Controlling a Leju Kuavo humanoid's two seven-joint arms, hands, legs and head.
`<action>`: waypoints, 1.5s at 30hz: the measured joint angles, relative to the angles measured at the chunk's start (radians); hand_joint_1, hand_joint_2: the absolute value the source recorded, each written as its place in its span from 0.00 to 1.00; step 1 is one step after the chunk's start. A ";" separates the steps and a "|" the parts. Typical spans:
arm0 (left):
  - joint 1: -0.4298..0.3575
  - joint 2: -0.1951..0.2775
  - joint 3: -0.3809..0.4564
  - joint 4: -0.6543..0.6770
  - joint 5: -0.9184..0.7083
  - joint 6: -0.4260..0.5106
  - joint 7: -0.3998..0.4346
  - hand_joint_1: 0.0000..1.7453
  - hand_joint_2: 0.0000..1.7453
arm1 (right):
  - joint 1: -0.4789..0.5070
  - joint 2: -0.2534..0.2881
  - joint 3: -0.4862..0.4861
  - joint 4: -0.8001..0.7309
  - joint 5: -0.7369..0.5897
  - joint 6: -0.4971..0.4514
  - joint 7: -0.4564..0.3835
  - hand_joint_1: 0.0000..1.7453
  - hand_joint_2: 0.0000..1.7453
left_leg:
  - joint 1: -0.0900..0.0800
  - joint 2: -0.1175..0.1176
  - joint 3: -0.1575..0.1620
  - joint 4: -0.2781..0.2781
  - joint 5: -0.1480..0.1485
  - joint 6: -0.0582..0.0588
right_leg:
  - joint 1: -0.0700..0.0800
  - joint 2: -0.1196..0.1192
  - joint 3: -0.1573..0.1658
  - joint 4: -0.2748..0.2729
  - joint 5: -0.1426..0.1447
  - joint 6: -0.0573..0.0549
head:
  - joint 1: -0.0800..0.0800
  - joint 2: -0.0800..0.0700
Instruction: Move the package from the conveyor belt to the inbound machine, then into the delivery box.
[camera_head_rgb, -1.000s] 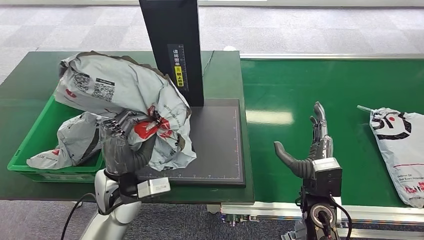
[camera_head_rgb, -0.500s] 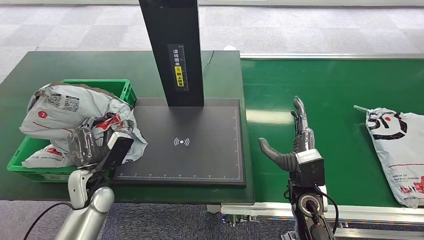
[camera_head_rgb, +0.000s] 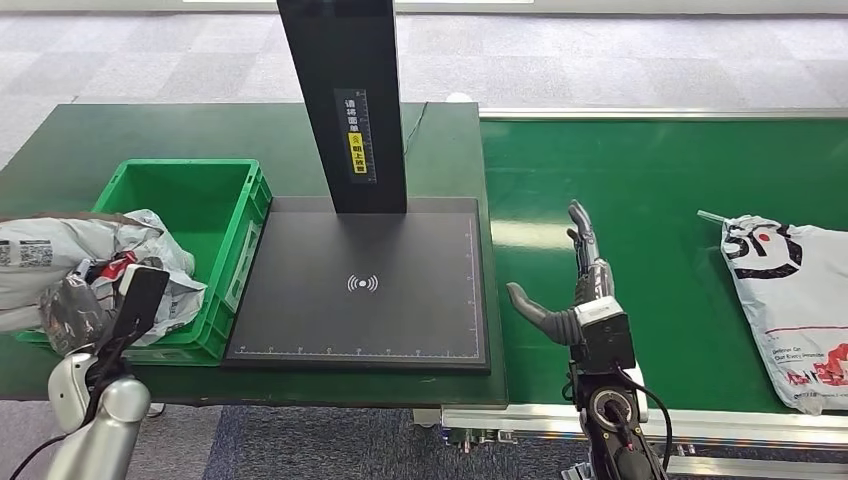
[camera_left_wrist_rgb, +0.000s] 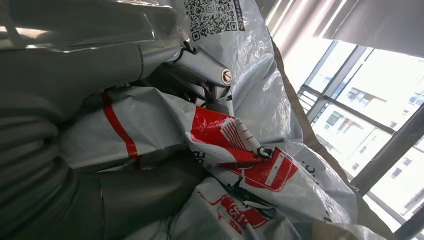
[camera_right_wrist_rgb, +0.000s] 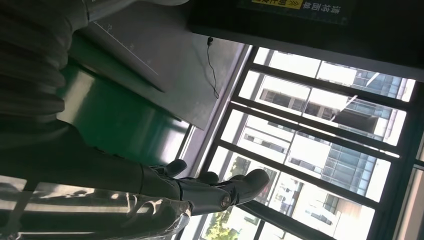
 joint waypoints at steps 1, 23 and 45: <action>-0.002 0.003 0.004 0.004 0.001 -0.009 -0.005 0.38 1.00 | -0.002 0.000 0.000 0.003 0.000 0.000 0.001 0.00 1.00 | 0.000 0.000 0.000 0.000 0.000 0.000 | 0.000 0.000 0.000 0.000 0.000 0.000 | 0.000 0.000; -0.026 0.007 -0.075 0.052 0.148 0.056 -0.133 0.00 0.00 | -0.054 -0.015 0.018 0.082 -0.008 -0.002 0.001 0.00 1.00 | 0.000 -0.001 0.001 0.000 0.001 -0.001 | 0.000 -0.001 0.002 0.000 0.000 0.000 | 0.000 0.000; 0.060 -0.098 -0.242 -0.243 0.698 0.044 -0.696 0.00 0.00 | -0.085 -0.034 0.054 0.127 -0.055 -0.037 -0.053 0.00 1.00 | 0.000 -0.001 0.000 0.000 0.001 -0.001 | 0.000 -0.001 0.001 0.000 0.000 0.000 | 0.000 0.000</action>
